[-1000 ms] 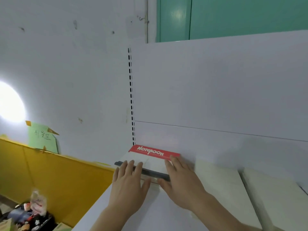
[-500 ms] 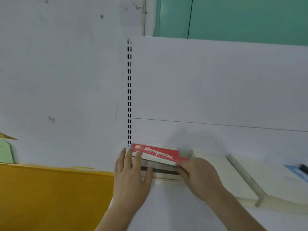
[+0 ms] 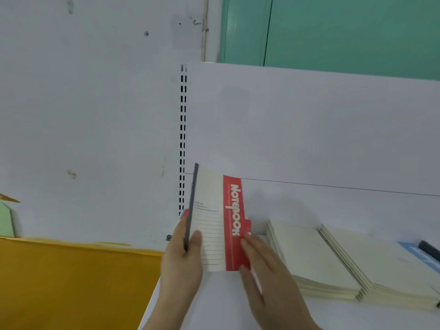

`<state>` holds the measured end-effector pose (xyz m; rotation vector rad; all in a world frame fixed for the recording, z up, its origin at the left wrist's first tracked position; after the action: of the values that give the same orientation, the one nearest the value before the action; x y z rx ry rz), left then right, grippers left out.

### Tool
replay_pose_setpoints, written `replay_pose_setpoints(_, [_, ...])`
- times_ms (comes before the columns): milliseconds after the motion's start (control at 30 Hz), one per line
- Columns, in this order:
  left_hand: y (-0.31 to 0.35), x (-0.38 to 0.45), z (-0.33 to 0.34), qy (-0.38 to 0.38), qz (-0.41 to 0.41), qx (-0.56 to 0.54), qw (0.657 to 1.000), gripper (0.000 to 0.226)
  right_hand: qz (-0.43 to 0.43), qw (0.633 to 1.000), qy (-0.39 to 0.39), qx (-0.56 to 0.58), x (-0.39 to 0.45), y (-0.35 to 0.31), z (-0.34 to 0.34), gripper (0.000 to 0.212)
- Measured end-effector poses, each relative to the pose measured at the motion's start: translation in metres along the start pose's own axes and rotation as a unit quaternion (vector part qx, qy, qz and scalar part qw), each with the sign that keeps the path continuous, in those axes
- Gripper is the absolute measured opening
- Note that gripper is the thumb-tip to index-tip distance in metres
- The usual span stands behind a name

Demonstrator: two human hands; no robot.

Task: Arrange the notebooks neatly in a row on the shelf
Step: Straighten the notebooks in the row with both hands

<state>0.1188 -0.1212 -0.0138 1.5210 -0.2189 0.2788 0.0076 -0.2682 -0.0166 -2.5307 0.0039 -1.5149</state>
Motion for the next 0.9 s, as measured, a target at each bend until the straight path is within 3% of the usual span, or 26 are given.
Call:
replay_pose_setpoints(67, [-0.007, 0.004, -0.015, 0.027, -0.013, 0.006, 1.000, 0.034, 0.049, 0.996, -0.024, -0.066, 0.008, 0.023, 0.006, 0.057])
replay_pose_setpoints(133, [-0.016, 0.003, -0.024, 0.041, -0.036, 0.006, 0.998, 0.032, 0.065, 0.986, -0.124, -0.086, 0.011, 0.034, 0.031, 0.069])
replay_pose_setpoints(200, [-0.022, 0.002, -0.030, 0.041, -0.041, 0.014, 0.998, 0.032, 0.058, 0.967, -0.223, -0.106, 0.008, 0.041, 0.058, 0.079])
replay_pose_setpoints(300, [-0.026, 0.001, -0.039, 0.044, -0.042, 0.024, 0.998, 0.031, 0.020, 0.949, -0.278, -0.148, 0.007, 0.045, 0.078, 0.075])
replay_pose_setpoints(433, [-0.026, 0.003, -0.051, 0.058, -0.035, 0.036, 0.997, 0.031, -0.017, 0.983, -0.140, -0.119, 0.027, 0.036, 0.057, 0.035])
replay_pose_setpoints(567, [-0.028, 0.003, -0.058, 0.080, -0.038, 0.014, 0.996, 0.029, 0.071, 0.985, -0.082, -0.137, 0.049, 0.050, 0.024, 0.024])
replay_pose_setpoints(667, [-0.023, 0.003, -0.055, 0.089, -0.037, -0.016, 0.995, 0.031, 0.116, 0.986, 0.039, -0.117, 0.062, 0.047, -0.019, 0.027])
replay_pose_setpoints(767, [-0.017, -0.002, -0.038, 0.065, -0.061, -0.066, 0.994, 0.033, 0.074, 0.986, 0.135, -0.063, 0.059, 0.012, -0.042, 0.027])
replay_pose_setpoints(900, [0.002, -0.021, -0.003, 0.009, -0.077, -0.138, 0.987, 0.031, -0.033, 0.993, 0.114, -0.010, 0.025, -0.051, -0.014, 0.039])
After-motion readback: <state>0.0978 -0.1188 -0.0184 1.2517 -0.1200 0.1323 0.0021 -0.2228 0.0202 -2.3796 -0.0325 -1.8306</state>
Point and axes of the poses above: each hand's wrist, its own x-axis towards the middle knuckle, its own z-axis out of the palm, y = z × x, the point moved 9 cm from there along x, towards the middle knuckle, and after that the axes turned 12 degrees about y, right-handed, at the moved point
